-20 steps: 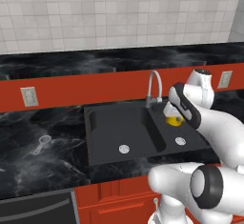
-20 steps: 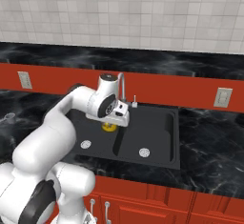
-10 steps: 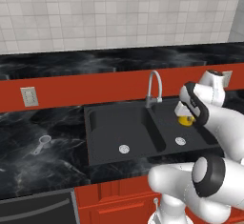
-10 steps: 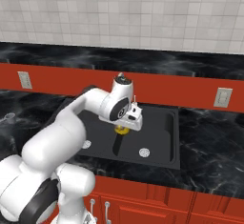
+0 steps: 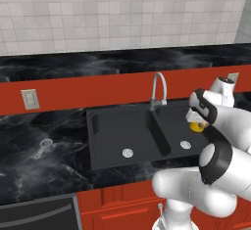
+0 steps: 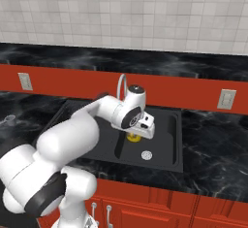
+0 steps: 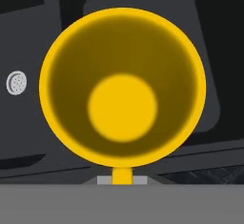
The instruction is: Move any existing items from the left basin to the right basin for drying. Then move the measuring cup from the counter to the left basin of the sink for washing.
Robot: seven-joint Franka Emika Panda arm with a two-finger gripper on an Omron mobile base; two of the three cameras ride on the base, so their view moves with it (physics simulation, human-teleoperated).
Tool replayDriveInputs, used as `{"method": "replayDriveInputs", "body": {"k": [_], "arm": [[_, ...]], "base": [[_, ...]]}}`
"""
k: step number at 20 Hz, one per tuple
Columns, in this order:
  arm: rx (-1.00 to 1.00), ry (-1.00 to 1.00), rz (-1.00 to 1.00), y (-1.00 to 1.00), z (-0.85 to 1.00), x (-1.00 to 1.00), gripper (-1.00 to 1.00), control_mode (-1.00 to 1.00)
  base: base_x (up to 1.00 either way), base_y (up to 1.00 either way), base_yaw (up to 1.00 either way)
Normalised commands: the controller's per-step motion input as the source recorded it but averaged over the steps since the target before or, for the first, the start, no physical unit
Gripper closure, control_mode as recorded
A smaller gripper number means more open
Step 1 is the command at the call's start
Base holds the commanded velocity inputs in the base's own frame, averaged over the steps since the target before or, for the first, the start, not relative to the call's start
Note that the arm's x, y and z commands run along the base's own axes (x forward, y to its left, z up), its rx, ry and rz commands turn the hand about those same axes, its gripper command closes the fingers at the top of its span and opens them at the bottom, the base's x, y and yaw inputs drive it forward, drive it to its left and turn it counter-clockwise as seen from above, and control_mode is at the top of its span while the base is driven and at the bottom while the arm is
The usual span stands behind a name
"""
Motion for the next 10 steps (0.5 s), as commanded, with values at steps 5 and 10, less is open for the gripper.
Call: {"method": "replayDriveInputs", "body": {"k": [5,10], "arm": [[-0.02,0.01,0.0,-0.21,-0.28,0.29,1.0,-1.0],[-0.01,0.03,0.0,-0.1,-0.25,0.29,1.0,-1.0]], "base": [[0.0,0.0,0.0],[0.0,0.0,0.0]]}}
